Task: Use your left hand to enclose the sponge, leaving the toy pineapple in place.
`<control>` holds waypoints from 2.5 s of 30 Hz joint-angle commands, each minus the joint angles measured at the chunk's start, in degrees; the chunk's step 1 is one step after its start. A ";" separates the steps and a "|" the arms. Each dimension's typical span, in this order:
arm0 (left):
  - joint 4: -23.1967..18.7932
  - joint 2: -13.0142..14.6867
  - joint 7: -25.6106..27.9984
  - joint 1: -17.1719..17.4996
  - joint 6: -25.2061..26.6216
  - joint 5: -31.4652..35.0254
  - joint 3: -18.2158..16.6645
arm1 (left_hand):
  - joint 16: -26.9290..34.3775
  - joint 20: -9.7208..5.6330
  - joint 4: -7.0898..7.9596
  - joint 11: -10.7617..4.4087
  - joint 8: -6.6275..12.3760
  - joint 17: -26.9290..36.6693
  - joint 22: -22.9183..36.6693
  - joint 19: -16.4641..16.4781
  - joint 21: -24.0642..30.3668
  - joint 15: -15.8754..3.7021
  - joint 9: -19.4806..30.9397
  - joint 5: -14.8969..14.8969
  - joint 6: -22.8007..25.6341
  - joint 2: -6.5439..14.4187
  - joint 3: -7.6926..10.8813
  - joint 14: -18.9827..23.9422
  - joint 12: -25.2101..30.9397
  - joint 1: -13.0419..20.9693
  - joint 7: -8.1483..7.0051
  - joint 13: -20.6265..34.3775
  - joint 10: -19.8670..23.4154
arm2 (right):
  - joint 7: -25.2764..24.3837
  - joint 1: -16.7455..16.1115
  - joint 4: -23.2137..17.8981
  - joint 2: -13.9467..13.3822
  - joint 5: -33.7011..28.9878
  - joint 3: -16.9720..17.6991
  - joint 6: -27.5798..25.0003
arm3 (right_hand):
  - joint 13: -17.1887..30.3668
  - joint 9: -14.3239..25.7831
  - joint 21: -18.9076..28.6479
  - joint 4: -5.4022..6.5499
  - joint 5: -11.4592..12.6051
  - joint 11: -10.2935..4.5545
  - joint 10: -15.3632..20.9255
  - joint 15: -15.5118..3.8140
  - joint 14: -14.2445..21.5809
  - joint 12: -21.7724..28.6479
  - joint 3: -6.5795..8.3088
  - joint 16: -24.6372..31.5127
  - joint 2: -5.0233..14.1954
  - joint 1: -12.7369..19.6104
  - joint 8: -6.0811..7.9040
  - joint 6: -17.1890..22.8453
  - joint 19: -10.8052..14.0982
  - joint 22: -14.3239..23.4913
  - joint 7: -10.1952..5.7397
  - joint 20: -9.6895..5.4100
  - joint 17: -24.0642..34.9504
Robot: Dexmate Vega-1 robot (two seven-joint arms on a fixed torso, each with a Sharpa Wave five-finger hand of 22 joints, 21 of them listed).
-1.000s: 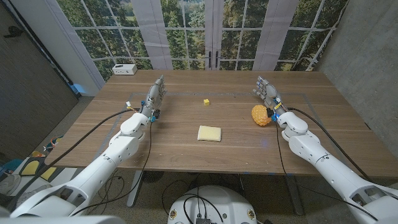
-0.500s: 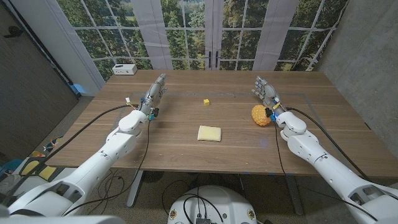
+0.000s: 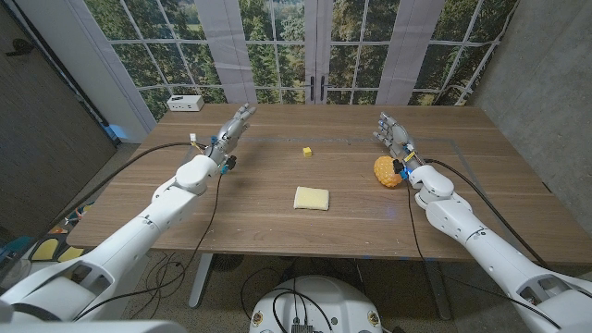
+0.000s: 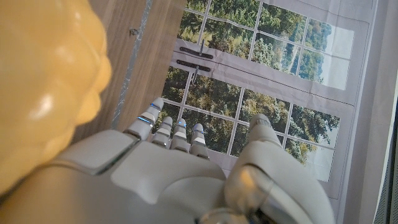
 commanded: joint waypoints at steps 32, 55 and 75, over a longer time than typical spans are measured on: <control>-14.27 11.73 -4.96 -7.56 5.91 27.29 5.32 | -0.24 -0.76 -2.04 0.00 -0.43 0.14 0.13 1.33 0.28 0.07 0.36 -0.47 -1.26 0.14 0.91 0.49 -0.43 2.73 0.03 0.15 -0.68 | -5.39 -2.74 -6.03 0.34 -4.60 -0.88 1.96 | 0.25 0.13 0.63 0.12 0.32 0.19 1.05 0.83 0.58 0.50 0.11 0.52 -0.34 -0.07 0.25 0.36 0.82 0.16 -0.39 0.14 0.30; -19.59 15.32 -12.80 -10.97 5.30 37.27 6.25 | -0.32 -0.86 -3.19 -0.74 -0.59 0.15 0.10 2.03 0.27 0.11 0.43 -0.78 -1.84 -0.22 1.18 0.76 -0.46 4.01 -0.69 0.20 -0.25 | -8.66 -3.17 -13.28 -3.76 -7.31 -0.27 -4.15 | 0.24 0.13 0.91 0.13 0.28 0.20 2.36 1.28 2.08 0.83 -0.13 0.89 -0.55 -0.18 0.56 1.59 1.89 0.15 -0.60 0.82 0.30; -25.10 16.38 -20.40 -15.24 1.97 50.03 7.92 | 0.08 -0.35 -4.25 -1.06 -0.68 0.17 0.12 3.46 0.51 0.36 0.48 -1.01 -2.57 -1.03 1.23 2.57 -0.42 5.26 -1.33 0.25 0.36 | -11.42 -5.58 -17.05 -4.45 -8.63 0.50 -4.47 | 0.24 0.13 0.83 0.19 0.29 0.22 2.75 1.37 2.26 0.84 -0.22 0.83 -0.51 -0.26 0.48 1.68 1.93 0.16 -0.59 0.91 0.32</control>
